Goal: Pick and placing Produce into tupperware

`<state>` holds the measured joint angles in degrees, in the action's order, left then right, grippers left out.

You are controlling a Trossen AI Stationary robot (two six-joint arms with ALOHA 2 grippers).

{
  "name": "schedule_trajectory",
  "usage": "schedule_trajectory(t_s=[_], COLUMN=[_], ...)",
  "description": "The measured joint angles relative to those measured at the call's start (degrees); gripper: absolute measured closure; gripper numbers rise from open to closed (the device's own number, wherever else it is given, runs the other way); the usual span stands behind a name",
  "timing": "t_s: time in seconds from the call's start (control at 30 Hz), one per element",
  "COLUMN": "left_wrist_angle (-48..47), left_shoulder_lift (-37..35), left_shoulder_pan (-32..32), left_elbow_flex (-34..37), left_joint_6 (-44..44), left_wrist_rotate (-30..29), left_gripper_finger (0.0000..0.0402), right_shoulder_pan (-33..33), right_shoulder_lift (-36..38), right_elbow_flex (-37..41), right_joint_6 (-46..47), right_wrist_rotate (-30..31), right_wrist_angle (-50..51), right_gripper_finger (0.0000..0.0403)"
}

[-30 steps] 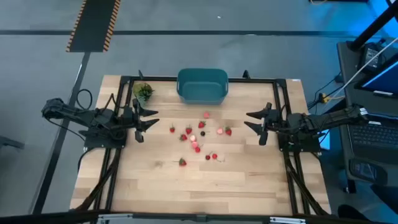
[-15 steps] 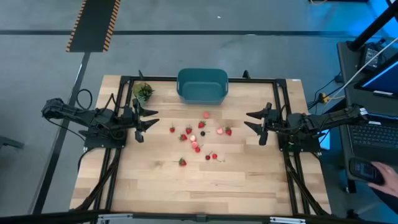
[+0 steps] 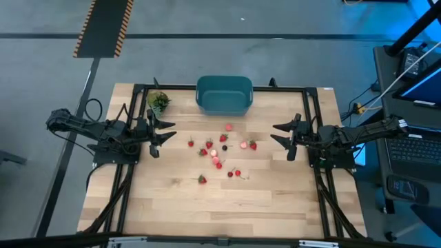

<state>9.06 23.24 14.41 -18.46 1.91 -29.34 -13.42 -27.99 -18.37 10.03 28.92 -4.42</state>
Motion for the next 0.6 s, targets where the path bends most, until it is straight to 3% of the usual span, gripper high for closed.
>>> schedule_trajectory(t_s=[0.6], left_wrist_angle=[0.0], left_shoulder_lift=[0.0], left_shoulder_pan=[0.01], left_elbow_flex=[0.0], left_joint_6=[0.01], left_wrist_rotate=[0.0], left_gripper_finger=[0.025], right_shoulder_pan=[0.47], right_shoulder_lift=[-1.25], right_elbow_flex=[0.0], right_joint_6=[-0.01], right_wrist_rotate=[0.03], right_wrist_angle=[-0.03], right_gripper_finger=[0.0195])
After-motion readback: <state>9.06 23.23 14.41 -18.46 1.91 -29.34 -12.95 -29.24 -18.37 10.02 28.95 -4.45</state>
